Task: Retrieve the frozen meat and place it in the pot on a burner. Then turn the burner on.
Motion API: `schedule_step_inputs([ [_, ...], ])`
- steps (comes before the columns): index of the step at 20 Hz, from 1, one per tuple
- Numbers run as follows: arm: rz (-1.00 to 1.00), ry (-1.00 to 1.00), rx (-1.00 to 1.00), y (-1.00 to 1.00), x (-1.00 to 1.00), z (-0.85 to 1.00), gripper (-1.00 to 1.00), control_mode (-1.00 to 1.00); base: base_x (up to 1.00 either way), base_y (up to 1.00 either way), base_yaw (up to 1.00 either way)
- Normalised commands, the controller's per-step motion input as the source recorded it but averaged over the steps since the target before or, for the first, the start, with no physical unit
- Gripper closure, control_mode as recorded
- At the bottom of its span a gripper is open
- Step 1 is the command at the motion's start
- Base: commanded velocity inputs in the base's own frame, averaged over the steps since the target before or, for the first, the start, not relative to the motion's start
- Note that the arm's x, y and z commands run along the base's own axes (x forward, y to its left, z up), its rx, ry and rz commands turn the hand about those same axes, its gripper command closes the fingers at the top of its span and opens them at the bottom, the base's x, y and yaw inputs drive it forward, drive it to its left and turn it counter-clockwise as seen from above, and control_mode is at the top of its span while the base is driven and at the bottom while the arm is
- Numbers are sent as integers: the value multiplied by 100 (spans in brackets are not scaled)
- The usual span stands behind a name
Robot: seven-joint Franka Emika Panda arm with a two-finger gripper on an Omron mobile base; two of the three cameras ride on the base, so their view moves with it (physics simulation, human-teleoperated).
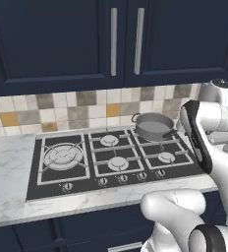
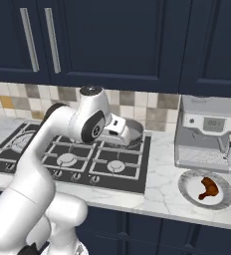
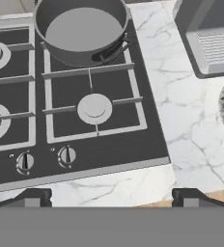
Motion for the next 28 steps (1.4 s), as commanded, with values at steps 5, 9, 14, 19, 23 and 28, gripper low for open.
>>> schedule_step_inputs([
  [5, 0, -2, 0, -68, -1, -31, -100, -100, 0, 0, 0],
  [9, -22, -4, 0, -83, -15, -26, -100, -100, 0, 0, 0],
  [14, -21, 0, 0, -47, 0, -30, -100, -100, 0, 0, 0],
  [19, -23, -1, 0, -57, 12, -28, -100, -100, 0, 0, 0],
  [23, -2, 0, 5, -40, 7, -1, -100, -100, 0, 0, 0],
  [28, -14, 0, 5, -67, 6, -32, -100, -100, 0, 0, 0],
])
